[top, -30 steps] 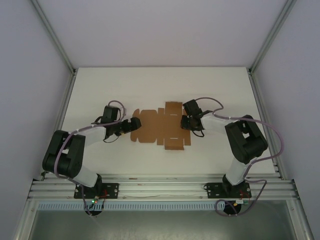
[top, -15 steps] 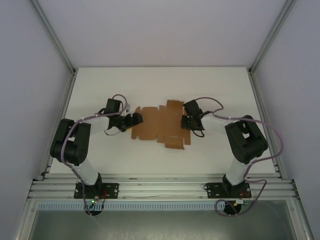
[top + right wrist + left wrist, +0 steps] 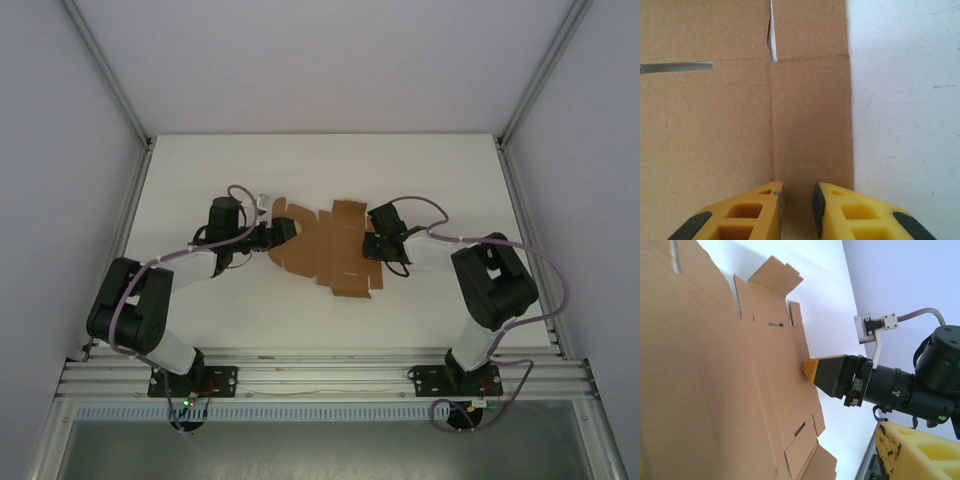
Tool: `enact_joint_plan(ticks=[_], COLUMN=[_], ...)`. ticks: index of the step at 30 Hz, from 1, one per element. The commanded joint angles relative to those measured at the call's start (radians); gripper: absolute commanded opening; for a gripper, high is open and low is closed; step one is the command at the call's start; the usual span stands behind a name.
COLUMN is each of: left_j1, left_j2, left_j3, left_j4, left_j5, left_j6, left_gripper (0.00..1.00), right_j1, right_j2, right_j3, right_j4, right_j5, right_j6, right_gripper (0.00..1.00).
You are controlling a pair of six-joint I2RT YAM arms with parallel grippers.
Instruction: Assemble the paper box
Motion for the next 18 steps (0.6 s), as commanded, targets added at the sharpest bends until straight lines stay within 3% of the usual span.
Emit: enact_joint_plan(ticks=[1, 11, 14, 17, 18], left_j1=[-0.005, -0.004, -0.005, -0.004, -0.005], left_j2=[-0.030, 0.077, 0.093, 0.089, 0.081], left_j3=[0.046, 0.107, 0.109, 0.103, 0.098], left_j4=[-0.146, -0.185, -0.157, -0.112, -0.087], left_j5=[-0.083, -0.084, -0.073, -0.043, -0.029], left_j6=[0.122, 0.150, 0.157, 0.152, 0.148], left_gripper=[0.72, 0.40, 0.25, 0.03, 0.00], right_j1=[-0.009, -0.009, -0.011, -0.017, -0.024], right_j2=[0.042, 0.006, -0.026, -0.081, -0.108], right_j3=[-0.065, -0.061, -0.057, -0.051, -0.050], right_j4=[-0.138, -0.114, -0.112, -0.116, -0.117], right_j5=[0.061, 0.047, 0.037, 0.012, 0.008], right_j6=[-0.022, -0.062, -0.086, -0.102, -0.106], right_gripper=[0.26, 0.27, 0.29, 0.32, 0.35])
